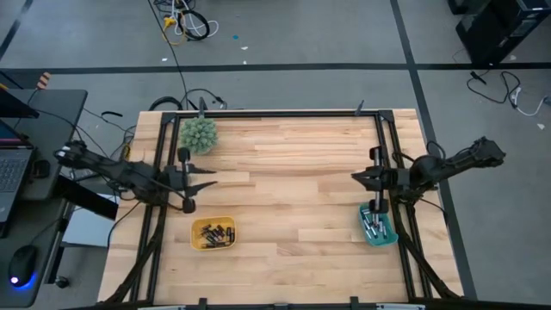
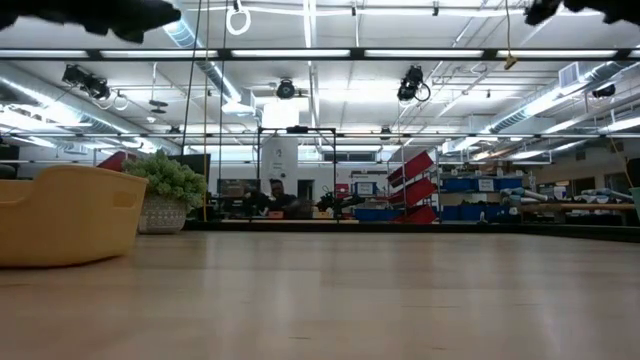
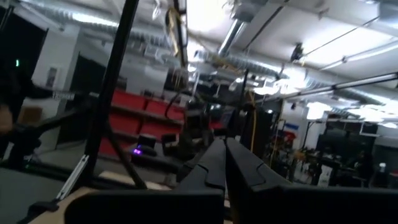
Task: Sort batteries
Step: Return to Home Position
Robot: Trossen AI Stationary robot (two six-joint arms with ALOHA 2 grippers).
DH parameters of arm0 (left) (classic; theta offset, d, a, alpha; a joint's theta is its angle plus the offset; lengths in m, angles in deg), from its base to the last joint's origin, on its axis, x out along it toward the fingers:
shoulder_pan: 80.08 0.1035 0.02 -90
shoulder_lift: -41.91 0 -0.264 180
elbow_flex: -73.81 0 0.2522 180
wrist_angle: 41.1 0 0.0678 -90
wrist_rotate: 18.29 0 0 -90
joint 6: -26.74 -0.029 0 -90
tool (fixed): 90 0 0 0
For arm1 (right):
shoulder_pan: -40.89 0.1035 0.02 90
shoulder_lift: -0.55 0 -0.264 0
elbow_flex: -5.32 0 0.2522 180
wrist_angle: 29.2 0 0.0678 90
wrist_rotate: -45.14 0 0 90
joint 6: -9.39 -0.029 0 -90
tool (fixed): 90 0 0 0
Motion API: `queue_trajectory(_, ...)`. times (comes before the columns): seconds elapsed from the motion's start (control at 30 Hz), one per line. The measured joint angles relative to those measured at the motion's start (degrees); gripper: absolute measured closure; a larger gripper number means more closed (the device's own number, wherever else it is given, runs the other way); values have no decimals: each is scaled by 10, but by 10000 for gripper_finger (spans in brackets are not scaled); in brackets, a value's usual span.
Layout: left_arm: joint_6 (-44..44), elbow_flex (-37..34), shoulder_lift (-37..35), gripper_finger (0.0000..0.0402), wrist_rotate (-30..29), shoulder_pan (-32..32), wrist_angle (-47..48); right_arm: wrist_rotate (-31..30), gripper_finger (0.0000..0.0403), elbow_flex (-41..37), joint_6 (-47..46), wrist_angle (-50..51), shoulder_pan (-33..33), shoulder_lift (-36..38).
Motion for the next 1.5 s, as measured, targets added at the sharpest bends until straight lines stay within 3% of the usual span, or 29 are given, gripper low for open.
queue_trajectory(0.13, -42, -90, -44, 282, -34, 0, -97, 1, 402, -59, -2, -37, -16, 48)
queue_trajectory(0.3, -63, -162, -91, 282, -39, 0, -77, -12, 403, -128, -19, -73, -53, 93)
queue_trajectory(0.47, -30, -235, -137, 282, -116, 1, -54, -1, 403, -132, -28, -27, -78, 126)
queue_trajectory(0.57, 4, -235, -136, 282, -114, 0, -48, 1, 403, -132, -8, 0, -87, 137)
queue_trajectory(0.7, 20, -235, -134, 282, -68, 0, -48, 4, 403, -131, 2, 45, -104, 151)
queue_trajectory(0.9, 78, -235, -134, 282, -43, 0, -51, 119, 403, -131, -1, 84, -121, 157)
queue_trajectory(1.03, 110, -235, -132, 282, -43, 0, -52, 90, 403, -131, 22, 84, -136, 161)
queue_trajectory(1.17, 108, -235, -132, 282, -44, 1, -77, 58, 403, -131, 0, 176, -159, 159)
queue_trajectory(1.5, 108, -235, -132, 282, -50, 1, -159, 103, 403, -131, -13, 296, -176, 147)
